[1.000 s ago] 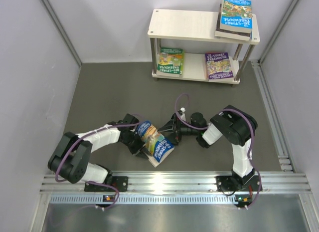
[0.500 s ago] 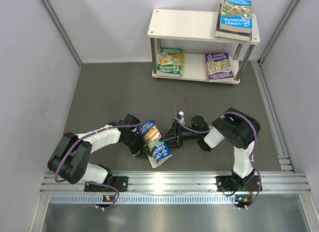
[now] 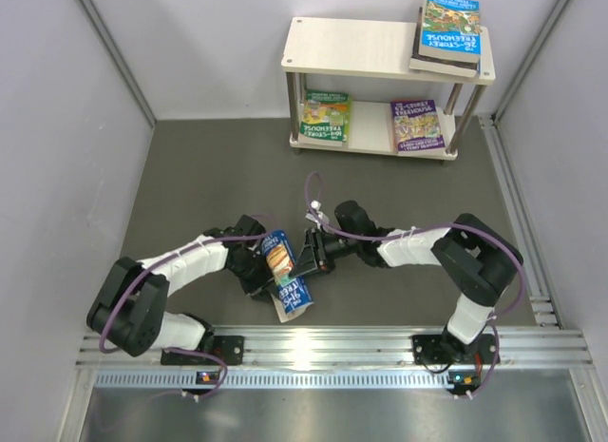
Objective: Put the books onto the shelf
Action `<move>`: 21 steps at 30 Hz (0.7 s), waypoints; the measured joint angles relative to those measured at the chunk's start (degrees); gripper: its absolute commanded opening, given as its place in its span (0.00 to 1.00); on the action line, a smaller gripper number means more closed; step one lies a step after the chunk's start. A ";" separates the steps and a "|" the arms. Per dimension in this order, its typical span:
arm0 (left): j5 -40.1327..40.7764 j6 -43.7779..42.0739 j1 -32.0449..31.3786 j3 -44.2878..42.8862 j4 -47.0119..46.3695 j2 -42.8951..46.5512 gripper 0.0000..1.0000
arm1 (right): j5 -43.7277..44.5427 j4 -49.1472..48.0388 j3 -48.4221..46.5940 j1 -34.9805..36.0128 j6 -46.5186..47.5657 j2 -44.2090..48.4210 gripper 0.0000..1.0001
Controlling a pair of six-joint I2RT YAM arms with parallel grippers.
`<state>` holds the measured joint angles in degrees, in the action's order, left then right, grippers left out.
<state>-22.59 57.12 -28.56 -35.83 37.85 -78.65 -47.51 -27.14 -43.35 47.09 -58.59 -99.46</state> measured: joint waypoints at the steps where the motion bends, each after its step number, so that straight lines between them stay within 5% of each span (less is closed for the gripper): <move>1: 0.68 -0.24 0.00 -0.13 0.76 0.28 0.29 | 0.00 2.36 -0.90 0.09 1.64 0.13 0.00; 5: 4.04 -1.49 0.00 -0.70 3.58 1.07 0.30 | 0.96 9.62 -3.17 0.24 6.25 0.24 0.00; 13: 10.27 -4.46 0.07 -0.98 9.27 2.56 0.87 | 6.54 22.01 -5.86 0.50 13.14 1.20 0.00; 21: 19.78 -5.22 0.42 -5.05 10.99 6.49 0.93 | 11.50 35.71 -10.58 1.25 15.67 2.62 0.00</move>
<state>-2.81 51.90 -28.14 -40.88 48.84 -72.16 -36.01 8.58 -53.93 48.34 -42.92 -96.84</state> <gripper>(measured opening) 0.922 0.294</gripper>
